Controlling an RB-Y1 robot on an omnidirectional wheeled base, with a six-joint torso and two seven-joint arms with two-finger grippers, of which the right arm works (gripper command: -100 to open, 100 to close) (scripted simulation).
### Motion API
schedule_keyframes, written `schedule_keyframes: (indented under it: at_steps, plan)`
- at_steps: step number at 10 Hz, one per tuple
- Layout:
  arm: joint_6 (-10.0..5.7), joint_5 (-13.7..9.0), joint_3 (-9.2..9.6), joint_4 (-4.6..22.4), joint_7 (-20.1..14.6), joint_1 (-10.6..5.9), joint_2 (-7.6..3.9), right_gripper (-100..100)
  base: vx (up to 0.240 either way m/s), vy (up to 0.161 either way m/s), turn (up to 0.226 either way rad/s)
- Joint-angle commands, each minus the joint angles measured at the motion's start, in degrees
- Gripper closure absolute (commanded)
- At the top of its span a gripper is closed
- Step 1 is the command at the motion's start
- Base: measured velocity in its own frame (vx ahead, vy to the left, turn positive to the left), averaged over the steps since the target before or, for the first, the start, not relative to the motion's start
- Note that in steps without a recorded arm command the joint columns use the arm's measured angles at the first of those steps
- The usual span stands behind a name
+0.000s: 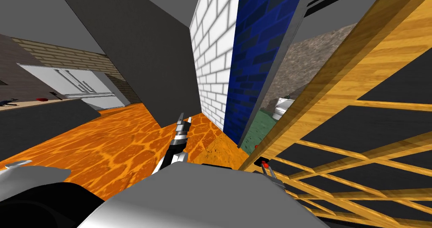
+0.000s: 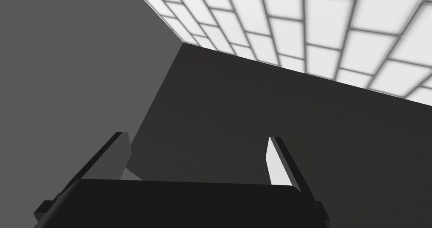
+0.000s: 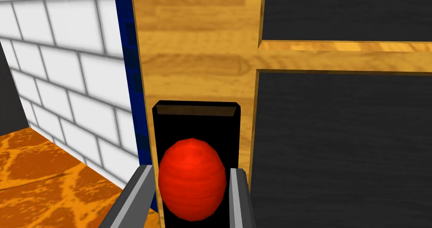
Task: Pull the door open
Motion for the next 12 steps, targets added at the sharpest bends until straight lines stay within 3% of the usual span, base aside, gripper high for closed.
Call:
schedule_keyframes:
  at_steps: [1, 5, 8, 12]
  plan:
    - [-0.73, 0.53, 0.58, 0.40, -0.62, -0.02, -0.39, 100, -0.246, -0.041, 0.124]
    - [-2.82, 2.24, 2.50, 1.81, -2.54, -0.16, -1.67, 100, -0.229, -0.028, 0.118]
    - [-3.11, 2.57, 2.84, 1.99, -2.85, -0.25, -1.94, 100, -0.181, -0.015, 0.058]
    - [-4.64, 3.02, 4.23, 3.83, -4.17, -0.84, -2.54, 100, -0.195, -0.030, 0.136]
